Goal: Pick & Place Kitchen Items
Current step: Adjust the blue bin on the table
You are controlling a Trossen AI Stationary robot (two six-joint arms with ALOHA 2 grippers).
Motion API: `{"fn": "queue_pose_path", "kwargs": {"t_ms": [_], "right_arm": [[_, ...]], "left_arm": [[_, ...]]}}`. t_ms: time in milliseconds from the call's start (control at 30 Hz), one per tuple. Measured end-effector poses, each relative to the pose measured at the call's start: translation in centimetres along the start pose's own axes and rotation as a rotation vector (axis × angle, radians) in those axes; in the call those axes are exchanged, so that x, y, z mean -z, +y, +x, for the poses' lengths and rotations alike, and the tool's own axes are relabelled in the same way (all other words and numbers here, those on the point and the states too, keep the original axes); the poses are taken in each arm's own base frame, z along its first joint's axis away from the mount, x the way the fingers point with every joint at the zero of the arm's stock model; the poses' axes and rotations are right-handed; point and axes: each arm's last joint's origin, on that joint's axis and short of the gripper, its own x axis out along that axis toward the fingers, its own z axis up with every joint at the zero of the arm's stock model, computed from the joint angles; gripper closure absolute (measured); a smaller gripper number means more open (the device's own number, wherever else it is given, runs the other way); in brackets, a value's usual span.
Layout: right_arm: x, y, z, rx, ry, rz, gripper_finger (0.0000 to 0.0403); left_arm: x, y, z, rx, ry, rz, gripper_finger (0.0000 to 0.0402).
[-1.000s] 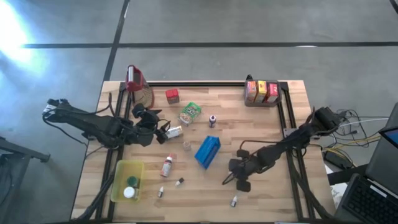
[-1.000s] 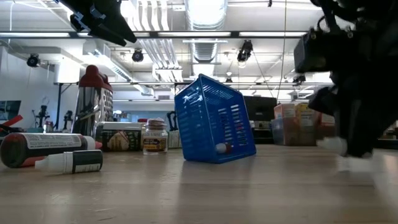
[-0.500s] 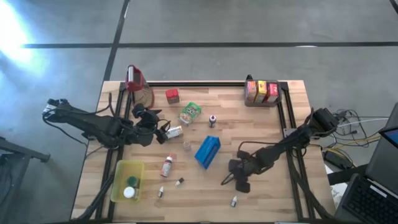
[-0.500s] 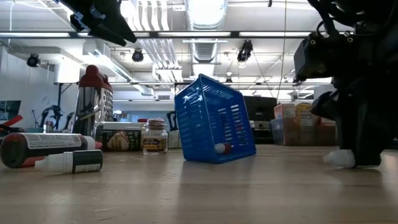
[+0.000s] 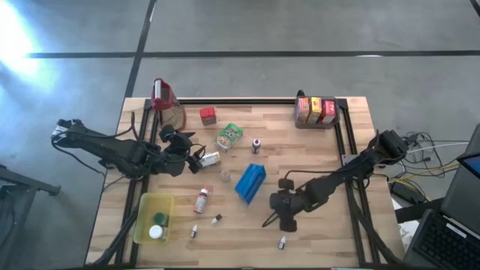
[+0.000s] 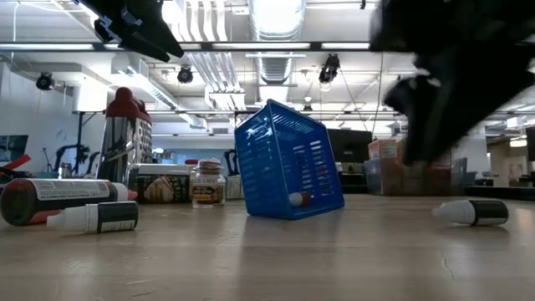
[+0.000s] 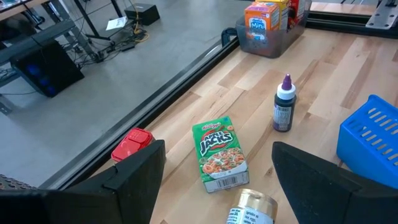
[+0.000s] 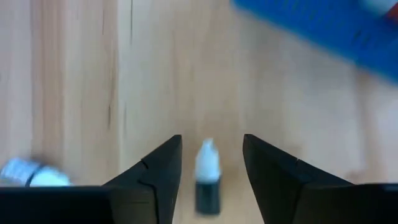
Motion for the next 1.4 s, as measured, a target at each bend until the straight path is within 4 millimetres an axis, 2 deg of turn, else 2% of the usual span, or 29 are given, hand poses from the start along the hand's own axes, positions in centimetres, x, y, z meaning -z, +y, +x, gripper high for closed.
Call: {"fn": "queue_pose_path", "kwargs": {"t_ms": [133,233,333,567,800,1033,1100,1200,1400], "right_arm": [[-1.8,0.3,-0.5,0.115,-0.213,0.008,0.0258],[-2.8,0.6,-0.5,0.108,-0.379,0.016,0.0268],[-3.0,0.8,-0.4,0.103,-0.461,-0.044,0.0273],[-2.8,-0.1,-0.4,0.316,-0.405,-0.275,0.0256],[-1.8,-0.3,-0.7,0.382,-0.325,-0.247,0.0234],[-0.2,-1.0,-0.7,0.438,-0.204,-0.193,0.0258],[-0.2,-1.0,-0.7,0.458,-0.215,-0.193,0.0267],[-0.4,-1.0,-0.7,0.5,-0.216,-0.297,0.0274],[-1.5,-1.8,-0.4,0.579,-0.254,-0.447,0.0264]], "left_arm": [[0.0,0.0,0.0,0.0,0.0,0.0,0.0101],[0.0,0.0,0.0,0.0,0.0,0.0,0.0101],[0.0,0.0,0.0,0.0,0.0,0.0,0.0101],[0.0,0.0,0.0,0.0,0.0,0.0,0.0101],[0.0,0.0,0.0,0.0,0.0,0.0,0.0101],[0.0,0.0,0.0,0.0,0.0,0.0,0.0101],[0.0,0.0,0.0,0.0,0.0,0.0,0.0101],[-0.1,-0.1,0.0,0.004,-0.009,-0.016,0.0101],[-0.1,-0.1,0.0,0.002,-0.011,-0.015,0.0101]]}}
